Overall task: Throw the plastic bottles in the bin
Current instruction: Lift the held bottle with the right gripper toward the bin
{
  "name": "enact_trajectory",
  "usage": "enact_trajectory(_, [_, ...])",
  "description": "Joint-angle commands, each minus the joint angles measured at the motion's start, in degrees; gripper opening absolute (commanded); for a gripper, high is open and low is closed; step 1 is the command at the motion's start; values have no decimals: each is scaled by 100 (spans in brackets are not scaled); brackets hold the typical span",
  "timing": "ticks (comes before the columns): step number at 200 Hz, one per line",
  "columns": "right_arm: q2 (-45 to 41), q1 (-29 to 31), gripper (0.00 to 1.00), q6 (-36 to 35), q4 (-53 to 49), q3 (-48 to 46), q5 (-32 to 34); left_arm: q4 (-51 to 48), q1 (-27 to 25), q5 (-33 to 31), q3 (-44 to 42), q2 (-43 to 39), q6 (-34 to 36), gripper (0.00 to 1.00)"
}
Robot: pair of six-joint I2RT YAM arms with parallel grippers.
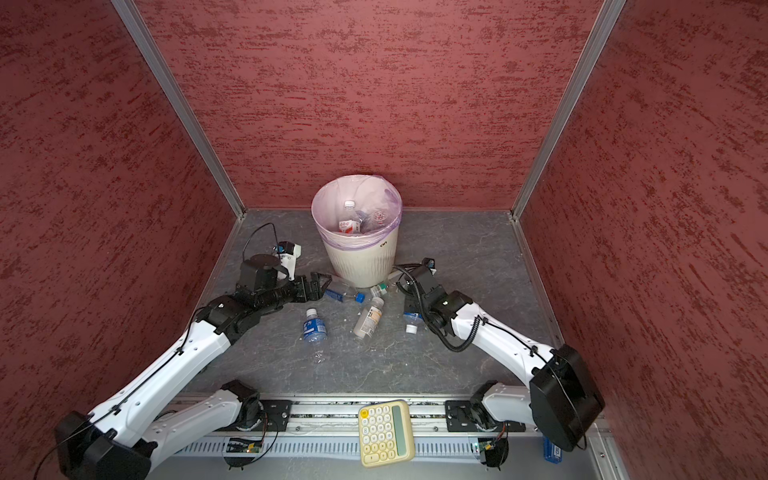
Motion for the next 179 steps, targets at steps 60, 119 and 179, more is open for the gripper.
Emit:
enact_trajectory(60, [-942, -28, 49, -876, 548, 238, -155, -196, -21, 29, -300, -4, -168, 99])
enact_trajectory(119, [-1662, 18, 49, -1240, 742, 166, -270, -219, -47, 109, -378, 106, -278, 99])
enact_trajectory(179, [-2518, 213, 49, -1530, 1124, -219, -227, -269, -102, 73, -473, 238, -480, 99])
